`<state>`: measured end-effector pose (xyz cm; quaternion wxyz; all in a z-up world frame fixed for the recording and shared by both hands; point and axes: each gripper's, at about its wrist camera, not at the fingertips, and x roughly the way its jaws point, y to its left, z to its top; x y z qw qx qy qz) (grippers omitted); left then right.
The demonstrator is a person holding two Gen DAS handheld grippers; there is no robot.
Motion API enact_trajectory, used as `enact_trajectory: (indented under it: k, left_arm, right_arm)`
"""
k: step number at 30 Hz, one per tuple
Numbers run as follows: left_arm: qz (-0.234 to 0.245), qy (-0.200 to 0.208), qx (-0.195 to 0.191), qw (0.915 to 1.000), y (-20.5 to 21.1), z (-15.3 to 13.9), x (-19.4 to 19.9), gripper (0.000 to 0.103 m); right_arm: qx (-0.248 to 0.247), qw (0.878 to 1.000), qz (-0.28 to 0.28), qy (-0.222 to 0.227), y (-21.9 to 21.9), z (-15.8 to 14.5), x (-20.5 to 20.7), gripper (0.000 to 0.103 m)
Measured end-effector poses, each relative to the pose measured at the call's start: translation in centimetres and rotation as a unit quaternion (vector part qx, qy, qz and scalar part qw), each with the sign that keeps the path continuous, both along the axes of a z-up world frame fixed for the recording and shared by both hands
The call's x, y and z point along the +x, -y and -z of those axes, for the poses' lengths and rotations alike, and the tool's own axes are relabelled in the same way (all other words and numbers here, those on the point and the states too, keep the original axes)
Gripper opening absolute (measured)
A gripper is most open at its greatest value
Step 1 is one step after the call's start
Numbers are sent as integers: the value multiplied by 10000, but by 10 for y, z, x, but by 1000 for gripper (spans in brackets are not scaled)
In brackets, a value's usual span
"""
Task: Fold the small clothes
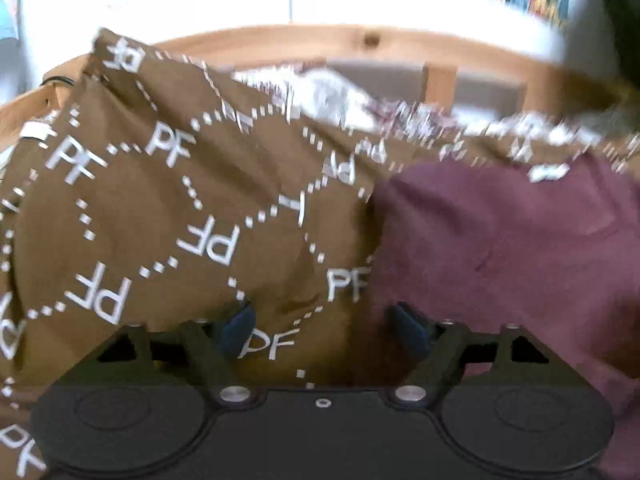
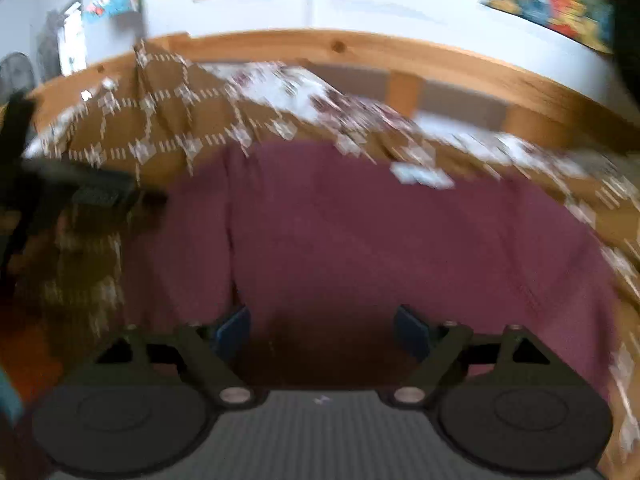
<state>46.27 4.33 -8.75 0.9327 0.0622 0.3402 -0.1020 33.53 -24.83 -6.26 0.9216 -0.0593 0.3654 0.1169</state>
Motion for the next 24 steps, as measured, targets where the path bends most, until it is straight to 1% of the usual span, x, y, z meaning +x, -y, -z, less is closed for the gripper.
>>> enact_trajectory:
  k: [1, 4, 5, 6, 8, 10, 12, 14, 15, 16, 19, 24]
  left_arm:
    - [-92, -42, 80, 9999, 1, 5, 2, 77]
    - [-116, 80, 276, 9995, 8, 10, 2, 78]
    - [-111, 102, 366, 9992, 11, 11, 1, 78]
    - [-118, 119, 429, 9989, 13, 11, 0, 78]
    - [-201, 79, 419, 9989, 15, 8, -3, 81]
    - [-253, -16, 214, 9994, 11, 2, -10, 81]
    - [-217, -139, -119, 9996, 3, -8, -23, 84]
    - [-104, -175, -460, 9987, -6, -17, -42, 93]
    - [-75, -187, -550, 9983, -9, -22, -51, 96]
    - [-55, -206, -615, 9979, -12, -26, -61, 98]
    - [95, -220, -695, 9973, -17, -36, -97, 101]
    - [639, -389, -692, 9948, -17, -41, -165, 102]
  right_arm:
    - [-67, 9999, 114, -51, 7, 4, -16, 87]
    - [-427, 9978, 464, -205, 22, 18, -58, 90]
    - [-640, 9962, 564, -171, 26, 23, -73, 91]
    - [-863, 9941, 646, -103, 28, 28, -85, 96]
    - [-1131, 9901, 830, -27, 34, 37, -105, 98]
    - [-1031, 9902, 945, 32, 42, 38, -119, 98]
    - [-880, 9904, 1058, 153, 48, 33, -131, 98]
    - [-825, 9894, 1142, 342, 50, 27, -145, 99]
    - [-812, 9888, 1180, 413, 51, 25, -152, 101]
    - [-771, 9885, 1212, 473, 52, 22, -161, 102]
    - [-577, 9881, 1314, 554, 55, 14, -187, 102]
    - [-402, 9878, 1412, 526, 56, 2, -231, 102]
